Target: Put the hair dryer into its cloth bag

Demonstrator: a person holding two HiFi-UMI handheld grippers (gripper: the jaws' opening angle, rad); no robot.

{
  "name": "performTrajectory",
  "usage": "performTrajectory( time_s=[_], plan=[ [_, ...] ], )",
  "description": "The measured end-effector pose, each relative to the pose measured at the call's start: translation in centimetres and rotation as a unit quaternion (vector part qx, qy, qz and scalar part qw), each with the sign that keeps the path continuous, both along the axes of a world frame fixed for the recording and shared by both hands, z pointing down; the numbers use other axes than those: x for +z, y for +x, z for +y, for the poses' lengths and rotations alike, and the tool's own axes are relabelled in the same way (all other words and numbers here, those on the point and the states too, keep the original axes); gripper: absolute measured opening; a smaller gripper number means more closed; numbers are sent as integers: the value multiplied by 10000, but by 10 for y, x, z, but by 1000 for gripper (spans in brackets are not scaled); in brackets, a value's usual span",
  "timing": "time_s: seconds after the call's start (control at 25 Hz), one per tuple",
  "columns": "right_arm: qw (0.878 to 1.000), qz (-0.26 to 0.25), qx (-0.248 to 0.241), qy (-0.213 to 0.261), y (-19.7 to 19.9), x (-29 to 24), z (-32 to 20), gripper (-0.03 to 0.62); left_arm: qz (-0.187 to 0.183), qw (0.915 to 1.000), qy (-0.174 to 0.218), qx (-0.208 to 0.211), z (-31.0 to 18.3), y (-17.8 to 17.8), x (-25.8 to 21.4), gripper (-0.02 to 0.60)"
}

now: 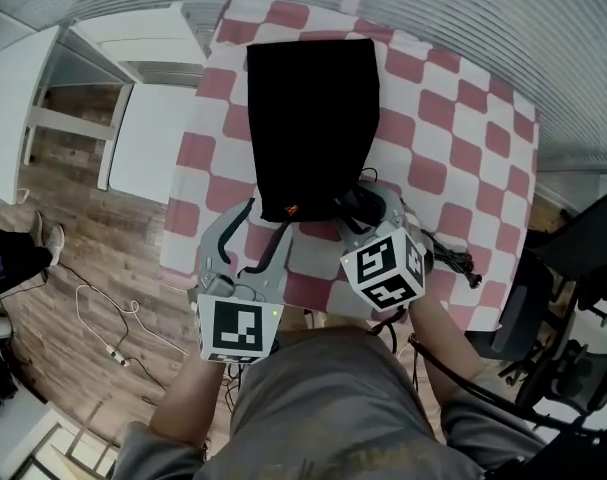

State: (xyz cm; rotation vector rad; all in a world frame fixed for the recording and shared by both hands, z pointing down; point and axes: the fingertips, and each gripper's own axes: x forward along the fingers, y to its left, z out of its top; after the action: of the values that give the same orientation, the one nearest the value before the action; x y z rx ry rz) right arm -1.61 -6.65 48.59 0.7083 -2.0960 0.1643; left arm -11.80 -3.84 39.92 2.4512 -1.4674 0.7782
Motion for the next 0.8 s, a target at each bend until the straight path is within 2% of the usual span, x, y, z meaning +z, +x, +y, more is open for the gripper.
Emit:
performTrajectory(
  time_s=[0.08,0.2,0.28,0.36,0.6,0.8],
  plan=[
    [10000,-31,-12,14,1,-2,0,222,31,9997,-225,-77,-1,-5,15,212],
    [9999,-77,-59,53,1,-5,-2,221,76,9991,-425,25,-7,-3,25,202],
    [9999,-69,-85,113,1,-6,-4,221,-125,9992,-388,42,-12,-4,28,123],
    [9999,-70,-33,142,3,-8,-5,221,-373,9989,-272,37,-16,-9,27,14],
    [9992,-116,375,42,11,-14,-16,219,-655,9974,-14,289,0,4,14,12],
    [9985,-24,541,30,11,-15,-19,219,-586,9971,100,466,9,25,-1,12]
  ],
)
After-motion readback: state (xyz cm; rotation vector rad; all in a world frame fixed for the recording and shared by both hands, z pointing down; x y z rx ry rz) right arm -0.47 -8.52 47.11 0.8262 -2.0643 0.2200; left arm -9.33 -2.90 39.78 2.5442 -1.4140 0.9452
